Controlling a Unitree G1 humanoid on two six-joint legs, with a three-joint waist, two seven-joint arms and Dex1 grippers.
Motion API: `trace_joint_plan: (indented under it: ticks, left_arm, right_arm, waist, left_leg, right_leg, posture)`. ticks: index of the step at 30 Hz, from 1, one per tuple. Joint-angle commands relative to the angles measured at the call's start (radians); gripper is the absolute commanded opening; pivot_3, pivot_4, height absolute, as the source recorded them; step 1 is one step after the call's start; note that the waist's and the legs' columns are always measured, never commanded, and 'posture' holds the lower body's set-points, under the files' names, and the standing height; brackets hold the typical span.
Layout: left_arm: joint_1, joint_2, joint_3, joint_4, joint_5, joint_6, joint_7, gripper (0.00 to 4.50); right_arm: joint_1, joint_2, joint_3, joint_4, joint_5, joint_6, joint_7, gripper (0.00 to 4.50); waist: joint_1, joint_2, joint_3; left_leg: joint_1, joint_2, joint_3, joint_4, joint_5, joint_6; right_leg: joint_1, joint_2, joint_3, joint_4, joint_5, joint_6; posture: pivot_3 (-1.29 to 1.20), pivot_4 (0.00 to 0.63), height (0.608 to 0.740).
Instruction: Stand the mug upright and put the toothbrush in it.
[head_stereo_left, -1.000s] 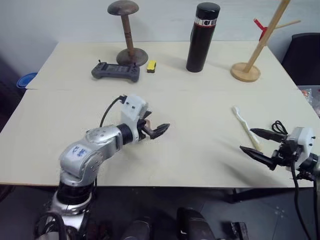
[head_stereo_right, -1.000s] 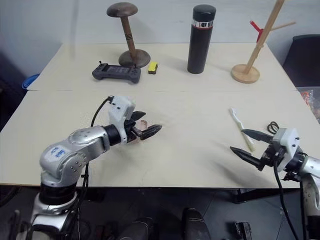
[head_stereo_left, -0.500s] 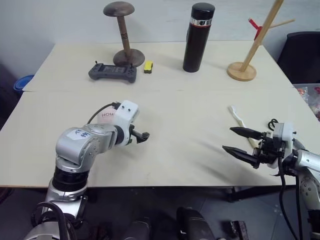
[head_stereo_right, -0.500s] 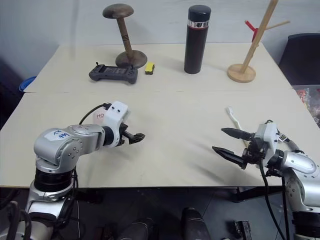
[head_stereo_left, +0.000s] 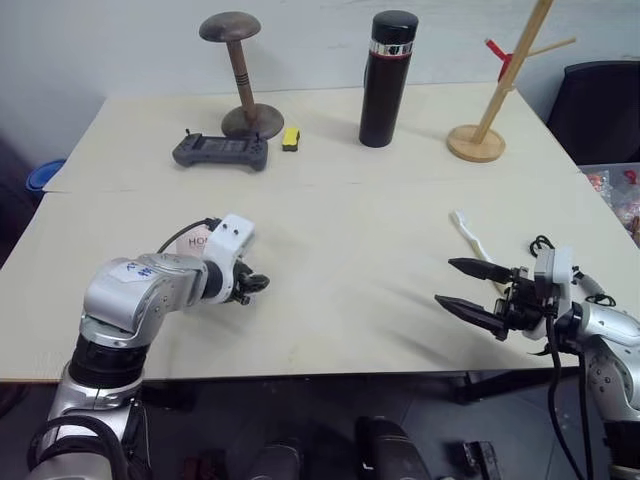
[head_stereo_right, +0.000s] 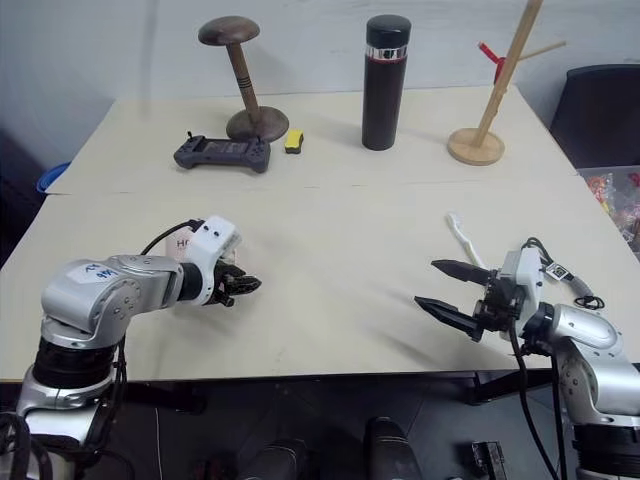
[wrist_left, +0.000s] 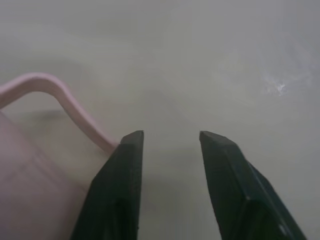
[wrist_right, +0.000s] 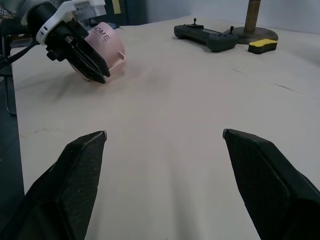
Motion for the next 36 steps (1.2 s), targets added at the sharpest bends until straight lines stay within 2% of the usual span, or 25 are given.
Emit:
trace_joint_plan:
  ticks: [1, 3, 4, 8, 12, 16, 18, 19, 22, 25, 27, 31, 34, 36]
  left_arm:
    - [0.043, 0.028, -0.034, 0.065, 0.017, -0.037, -0.036, 0.75]
    - [0.053, 0.036, -0.023, 0.059, 0.014, -0.124, -0.075, 0.15]
    - [0.063, 0.036, -0.007, 0.052, 0.007, -0.184, -0.105, 0.06]
    - [0.149, 0.014, 0.114, 0.012, -0.079, -0.535, -0.347, 0.06]
    - [0.209, 0.025, 0.145, 0.016, -0.11, -0.682, -0.485, 0.06]
    - [0.234, 0.066, 0.075, 0.011, -0.017, -0.814, -0.532, 0.06]
    - [0.214, 0.022, 0.088, -0.018, -0.022, -0.779, -0.45, 0.06]
    - [0.196, -0.004, 0.088, -0.039, 0.005, -0.762, -0.377, 0.23]
    - [0.152, -0.112, 0.102, -0.141, -0.011, -0.533, -0.168, 0.86]
    - [0.113, -0.269, 0.154, -0.21, 0.001, -0.326, 0.039, 1.8]
    - [0.087, -0.368, 0.203, -0.235, 0.058, -0.19, 0.173, 2.4]
    - [0.033, -0.5, 0.295, -0.244, 0.16, 0.037, 0.329, 3.72]
    - [-0.005, -0.497, 0.291, -0.239, 0.236, 0.089, 0.397, 4.46]
    - [-0.016, -0.483, 0.277, -0.243, 0.255, 0.103, 0.405, 4.46]
  right_arm:
    - [-0.001, 0.011, -0.004, -0.021, 0.014, -0.01, 0.002, 3.91]
    - [-0.001, 0.01, -0.004, -0.016, 0.012, -0.01, 0.005, 3.91]
    - [0.0, 0.01, -0.005, -0.013, 0.011, -0.011, 0.005, 3.91]
    - [0.009, 0.007, -0.01, -0.004, 0.009, -0.013, 0.011, 3.91]
    - [0.017, 0.005, -0.014, 0.001, 0.006, -0.017, 0.015, 3.91]
    - [0.032, 0.004, -0.022, -0.003, 0.008, -0.019, 0.013, 3.91]
    - [0.04, 0.005, -0.027, -0.004, 0.008, -0.022, 0.01, 3.91]
    - [0.044, 0.005, -0.028, -0.005, 0.008, -0.024, 0.009, 3.91]
    - [0.056, 0.01, -0.028, -0.005, 0.007, -0.031, 0.01, 3.91]
    - [0.06, 0.013, -0.021, -0.007, 0.01, -0.033, 0.009, 3.91]
    - [0.052, 0.014, -0.014, -0.003, 0.01, -0.031, 0.011, 3.91]
    - [0.021, 0.007, -0.003, 0.025, 0.005, -0.031, 0.03, 3.91]
    - [-0.011, 0.002, 0.004, 0.056, -0.002, -0.032, 0.048, 3.91]
    - [-0.023, 0.003, 0.004, 0.07, -0.007, -0.033, 0.056, 3.91]
  waist:
    - [0.001, 0.0, 0.0]
    - [0.004, 0.0, 0.0]
    - [0.005, 0.0, 0.0]
    - [0.007, -0.004, 0.003]
    - [0.01, -0.01, 0.006]
    - [0.011, -0.01, 0.006]
    - [0.012, -0.011, 0.007]
    - [0.013, -0.011, 0.007]
    - [0.016, -0.013, 0.008]
    - [0.019, -0.014, 0.009]
    - [0.022, -0.014, 0.009]
    - [0.015, -0.016, 0.01]
    - [0.015, -0.017, 0.01]
    - [0.016, -0.017, 0.01]
  left_leg:
    - [0.0, 0.0, 0.0, 0.0, 0.0, 0.0]
    - [0.0, 0.0, 0.0, 0.0, 0.0, 0.0]
    - [0.0, 0.0, 0.0, 0.0, 0.0, 0.0]
    - [-0.003, 0.0, 0.0, 0.0, 0.0, 0.0]
    - [-0.007, 0.0, -0.004, 0.004, 0.0, 0.0]
    - [-0.007, 0.0, -0.004, 0.004, 0.0, 0.0]
    - [-0.008, -0.001, -0.004, 0.004, 0.0, 0.001]
    - [-0.008, -0.001, -0.004, 0.004, 0.0, 0.001]
    - [-0.008, -0.001, -0.004, 0.005, -0.001, 0.001]
    - [-0.008, -0.001, -0.004, 0.005, -0.001, 0.002]
    - [-0.008, -0.001, -0.004, 0.005, -0.001, 0.002]
    - [-0.007, 0.0, -0.003, 0.006, -0.001, 0.001]
    - [-0.008, 0.0, -0.003, 0.006, -0.001, 0.001]
    - [-0.008, 0.0, -0.003, 0.006, -0.001, 0.001]
  right_leg:
    - [0.0, 0.0, 0.0, 0.0, 0.0, 0.0]
    - [0.0, 0.0, 0.0, 0.0, 0.0, 0.0]
    - [0.0, 0.0, 0.0, -0.001, 0.0, 0.0]
    - [-0.002, 0.0, -0.001, -0.002, 0.0, 0.0]
    - [-0.003, -0.001, -0.005, -0.003, 0.0, 0.0]
    - [-0.002, -0.002, -0.005, -0.003, 0.0, 0.0]
    - [-0.002, -0.002, -0.005, -0.003, 0.0, 0.0]
    - [-0.002, -0.002, -0.005, -0.003, 0.0, 0.0]
    - [-0.002, -0.001, -0.005, -0.002, 0.0, 0.0]
    - [-0.002, -0.002, -0.005, -0.002, 0.0, 0.0]
    - [-0.002, -0.001, -0.005, -0.001, 0.0, 0.0]
    - [-0.003, 0.0, -0.004, 0.0, 0.0, 0.0]
    - [-0.003, 0.0, -0.004, 0.0, 0.0, 0.0]
    - [-0.003, 0.0, -0.004, 0.0, 0.0, 0.0]
  posture:
    - [0.0, 0.15, 0.74]
    - [0.0, 0.15, 0.74]
    - [0.0, 0.15, 0.74]
    - [0.0, 0.15, 0.74]
    - [0.0, 0.15, 0.74]
    - [0.0, 0.15, 0.74]
    - [0.0, 0.15, 0.74]
    - [0.0, 0.15, 0.74]
    - [0.0, 0.15, 0.74]
    - [0.0, 0.15, 0.74]
    - [0.0, 0.15, 0.74]
    - [0.0, 0.15, 0.74]
    - [0.0, 0.15, 0.74]
    - [0.0, 0.15, 0.74]
